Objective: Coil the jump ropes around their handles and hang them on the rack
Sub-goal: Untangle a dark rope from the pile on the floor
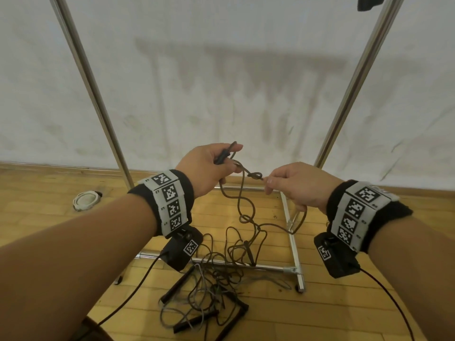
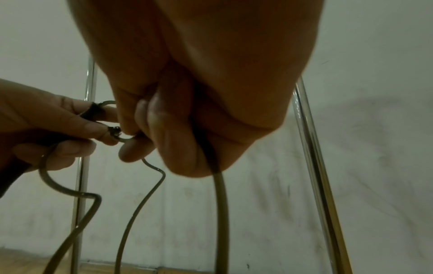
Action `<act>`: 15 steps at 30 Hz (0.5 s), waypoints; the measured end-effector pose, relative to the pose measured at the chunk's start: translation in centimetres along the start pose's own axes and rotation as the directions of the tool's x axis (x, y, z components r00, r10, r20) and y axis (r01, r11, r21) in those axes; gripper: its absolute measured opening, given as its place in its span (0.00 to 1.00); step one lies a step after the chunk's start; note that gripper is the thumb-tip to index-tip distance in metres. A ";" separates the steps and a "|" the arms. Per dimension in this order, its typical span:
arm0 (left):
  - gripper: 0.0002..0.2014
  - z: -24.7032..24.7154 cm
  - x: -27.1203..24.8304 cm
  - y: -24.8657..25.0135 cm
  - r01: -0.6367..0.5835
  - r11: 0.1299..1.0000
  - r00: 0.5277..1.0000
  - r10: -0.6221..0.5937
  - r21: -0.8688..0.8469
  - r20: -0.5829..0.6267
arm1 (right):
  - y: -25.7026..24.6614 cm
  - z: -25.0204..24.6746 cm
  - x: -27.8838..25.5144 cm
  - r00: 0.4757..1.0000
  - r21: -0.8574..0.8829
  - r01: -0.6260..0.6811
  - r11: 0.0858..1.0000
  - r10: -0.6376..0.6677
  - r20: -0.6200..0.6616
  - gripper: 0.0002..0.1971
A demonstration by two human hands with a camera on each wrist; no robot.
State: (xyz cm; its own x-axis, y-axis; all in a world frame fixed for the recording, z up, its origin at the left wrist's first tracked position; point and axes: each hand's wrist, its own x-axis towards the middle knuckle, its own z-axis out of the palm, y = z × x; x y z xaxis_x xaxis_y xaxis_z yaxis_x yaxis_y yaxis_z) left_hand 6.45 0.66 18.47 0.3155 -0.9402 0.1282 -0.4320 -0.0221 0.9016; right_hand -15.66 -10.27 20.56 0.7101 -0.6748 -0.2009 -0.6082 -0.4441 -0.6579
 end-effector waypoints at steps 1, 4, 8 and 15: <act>0.18 0.0 0.0 0.2 0.017 1.000 1.000 -0.017 -0.010 0.009 | 0.1 0.0 -0.1 1.000 0.002 0.021 1.000 -0.021 -0.018 0.15; 0.11 -0.1 -0.4 0.5 0.075 0.997 0.994 -0.073 -0.022 0.085 | 0.2 0.6 -0.5 0.995 0.056 0.087 0.995 -0.084 -0.052 0.13; 0.06 0.3 -0.9 1.0 0.094 0.995 0.984 -0.089 -0.024 0.157 | -0.7 1.2 -0.4 0.982 0.058 0.110 0.992 -0.100 -0.159 0.10; 0.05 1.3 -1.0 1.3 0.082 0.996 0.977 -0.075 -0.029 0.202 | -2.4 1.8 -1.0 0.993 0.360 0.082 0.929 -0.045 -0.112 0.10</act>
State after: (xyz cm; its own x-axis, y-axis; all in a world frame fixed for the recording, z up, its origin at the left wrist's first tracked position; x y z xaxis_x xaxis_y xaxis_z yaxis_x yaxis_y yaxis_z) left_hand 4.51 1.11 19.00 0.1695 -0.9852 -0.0256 -0.3798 -0.0893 0.9207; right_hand -14.30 -7.44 21.04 0.6925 -0.7159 -0.0892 -0.3788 -0.2556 -0.8895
